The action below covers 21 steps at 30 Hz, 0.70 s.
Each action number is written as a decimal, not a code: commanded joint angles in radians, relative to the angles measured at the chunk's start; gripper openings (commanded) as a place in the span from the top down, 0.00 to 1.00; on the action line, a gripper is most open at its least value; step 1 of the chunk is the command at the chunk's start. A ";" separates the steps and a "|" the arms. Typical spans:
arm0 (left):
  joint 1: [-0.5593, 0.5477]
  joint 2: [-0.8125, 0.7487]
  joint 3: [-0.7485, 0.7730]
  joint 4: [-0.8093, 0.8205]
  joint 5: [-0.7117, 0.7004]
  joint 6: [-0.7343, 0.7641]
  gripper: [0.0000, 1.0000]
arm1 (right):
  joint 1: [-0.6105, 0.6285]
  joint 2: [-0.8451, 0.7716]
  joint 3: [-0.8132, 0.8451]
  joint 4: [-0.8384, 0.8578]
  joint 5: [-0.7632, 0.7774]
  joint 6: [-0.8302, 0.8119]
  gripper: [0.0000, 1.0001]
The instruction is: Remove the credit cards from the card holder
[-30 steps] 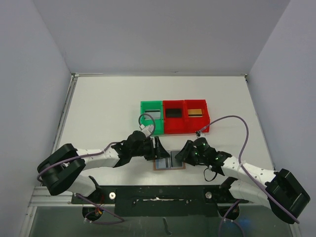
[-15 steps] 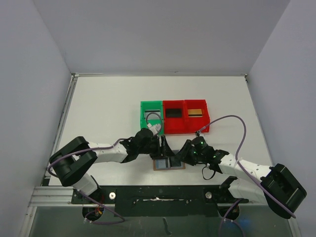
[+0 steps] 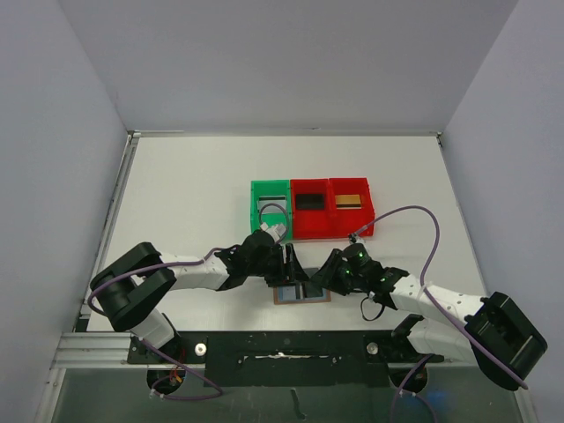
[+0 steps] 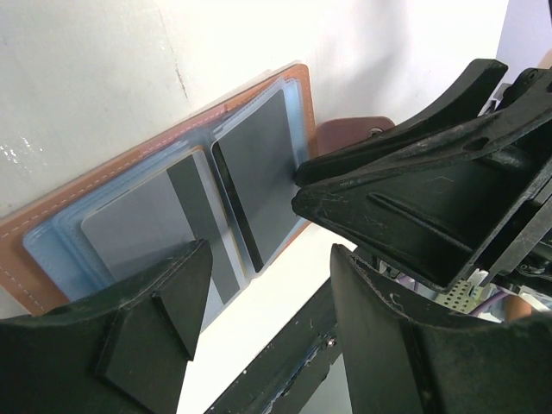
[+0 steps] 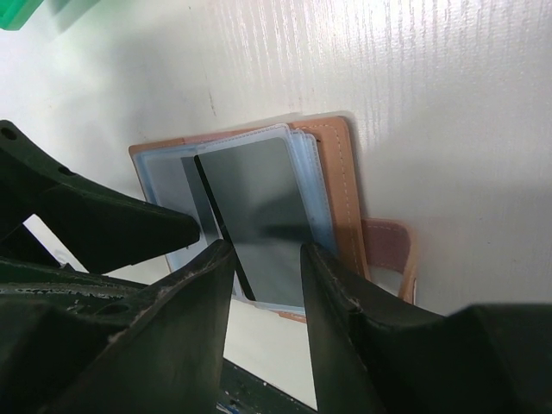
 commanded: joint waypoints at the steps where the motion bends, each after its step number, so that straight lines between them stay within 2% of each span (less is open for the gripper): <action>1: -0.013 0.012 0.033 0.027 -0.009 -0.009 0.44 | -0.007 0.007 -0.044 -0.057 0.029 -0.021 0.61; 5: -0.026 0.039 0.033 0.027 -0.009 -0.015 0.46 | -0.007 0.007 -0.050 -0.056 0.027 -0.018 0.60; 17: -0.037 0.067 0.022 0.094 0.000 -0.048 0.65 | -0.007 -0.039 -0.083 -0.045 0.015 -0.007 0.59; 21: -0.040 0.083 0.021 0.122 0.011 -0.055 0.67 | -0.007 -0.040 -0.090 -0.034 0.007 -0.008 0.59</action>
